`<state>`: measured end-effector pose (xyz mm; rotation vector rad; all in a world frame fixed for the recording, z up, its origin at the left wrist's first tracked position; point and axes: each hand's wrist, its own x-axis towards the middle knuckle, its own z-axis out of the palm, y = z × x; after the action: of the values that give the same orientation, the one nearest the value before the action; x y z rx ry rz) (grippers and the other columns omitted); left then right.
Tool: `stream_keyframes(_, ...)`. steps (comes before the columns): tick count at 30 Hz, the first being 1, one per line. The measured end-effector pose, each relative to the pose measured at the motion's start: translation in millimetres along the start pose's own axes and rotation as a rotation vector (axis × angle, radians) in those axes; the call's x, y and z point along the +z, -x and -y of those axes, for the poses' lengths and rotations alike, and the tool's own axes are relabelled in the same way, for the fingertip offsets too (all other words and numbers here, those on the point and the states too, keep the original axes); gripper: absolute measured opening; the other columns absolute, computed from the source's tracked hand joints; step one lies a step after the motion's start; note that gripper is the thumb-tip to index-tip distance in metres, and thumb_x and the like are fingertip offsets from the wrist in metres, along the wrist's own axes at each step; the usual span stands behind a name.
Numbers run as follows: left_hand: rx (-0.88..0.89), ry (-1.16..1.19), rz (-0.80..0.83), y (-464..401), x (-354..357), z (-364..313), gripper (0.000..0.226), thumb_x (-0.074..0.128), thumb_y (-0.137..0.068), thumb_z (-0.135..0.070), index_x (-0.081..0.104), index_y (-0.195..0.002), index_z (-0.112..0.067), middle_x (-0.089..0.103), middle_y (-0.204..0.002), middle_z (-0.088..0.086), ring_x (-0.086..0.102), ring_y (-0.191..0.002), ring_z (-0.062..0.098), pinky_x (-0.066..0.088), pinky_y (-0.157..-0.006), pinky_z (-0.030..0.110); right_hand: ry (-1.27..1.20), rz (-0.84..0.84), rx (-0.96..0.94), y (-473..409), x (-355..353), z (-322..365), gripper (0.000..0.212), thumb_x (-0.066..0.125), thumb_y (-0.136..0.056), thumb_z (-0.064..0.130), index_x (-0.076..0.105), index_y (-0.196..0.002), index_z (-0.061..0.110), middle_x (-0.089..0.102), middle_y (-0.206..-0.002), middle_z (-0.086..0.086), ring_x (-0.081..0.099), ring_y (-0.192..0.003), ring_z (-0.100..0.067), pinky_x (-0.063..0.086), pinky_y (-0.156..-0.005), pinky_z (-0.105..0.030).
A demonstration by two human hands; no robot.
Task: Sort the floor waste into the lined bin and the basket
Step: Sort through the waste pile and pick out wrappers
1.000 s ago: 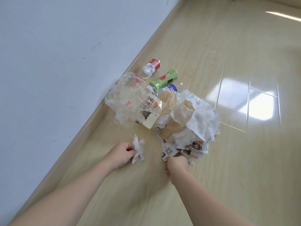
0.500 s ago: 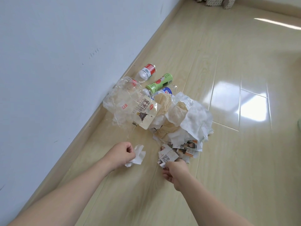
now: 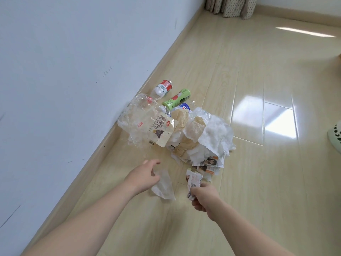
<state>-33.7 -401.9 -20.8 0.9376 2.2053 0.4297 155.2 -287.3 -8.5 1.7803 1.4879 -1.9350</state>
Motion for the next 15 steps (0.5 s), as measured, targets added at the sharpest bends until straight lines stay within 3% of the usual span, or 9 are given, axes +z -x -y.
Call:
stream_keyframes(3, 0.128, -0.303, 0.031, -7.0, 10.1, -10.6, 0.059, 0.050, -0.088, -0.027, 0.034, -0.145, -0.036, 0.042, -0.130, -0.002, 0.050, -0.116, 0.021, 0.045, -0.090, 0.033, 0.029, -0.018, -0.003, 2.3, -8.6, 0.5, 0.012, 0.047, -0.083, -0.003, 0.048, -0.080, 0.008, 0.050, -0.061, -0.009, 0.039, -0.041, -0.016, 0.031, -0.044, -0.021)
stream_keyframes(8, 0.103, -0.683, -0.097, -22.0, 17.3, -24.2, 0.040, 0.049, -0.093, -0.037, 0.050, -0.130, -0.022, 0.052, -0.127, 0.002, 0.047, -0.122, 0.023, 0.035, -0.099, 0.034, 0.054, -0.003, 0.006, 5.5, -16.3, -2.6, 0.011, 0.049, -0.082, 0.000, 0.045, -0.080, 0.010, 0.049, -0.063, -0.008, 0.039, -0.045, -0.017, 0.031, -0.046, -0.022)
stream_keyframes(11, 0.008, -0.668, -0.134, -26.5, 14.6, -26.6, 0.028, 0.048, -0.091, -0.034, 0.060, -0.112, -0.020, 0.062, -0.117, 0.003, 0.051, -0.116, 0.024, 0.036, -0.095, 0.033, 0.066, 0.003, 0.015, 6.7, -17.9, -3.8, 0.008, 0.049, -0.083, 0.002, 0.047, -0.083, 0.010, 0.052, -0.065, -0.008, 0.043, -0.047, -0.017, 0.034, -0.047, -0.023)
stream_keyframes(15, -0.039, -0.386, -0.089, -22.1, 5.5, -16.4, 0.013, 0.048, -0.086, -0.022, 0.061, -0.090, -0.024, 0.067, -0.101, -0.001, 0.058, -0.104, 0.023, 0.041, -0.089, 0.031, 0.071, 0.021, 0.000, 9.0, -20.8, -1.0, 0.010, 0.048, -0.084, 0.000, 0.047, -0.081, 0.010, 0.051, -0.064, -0.008, 0.042, -0.048, -0.017, 0.033, -0.047, -0.023)
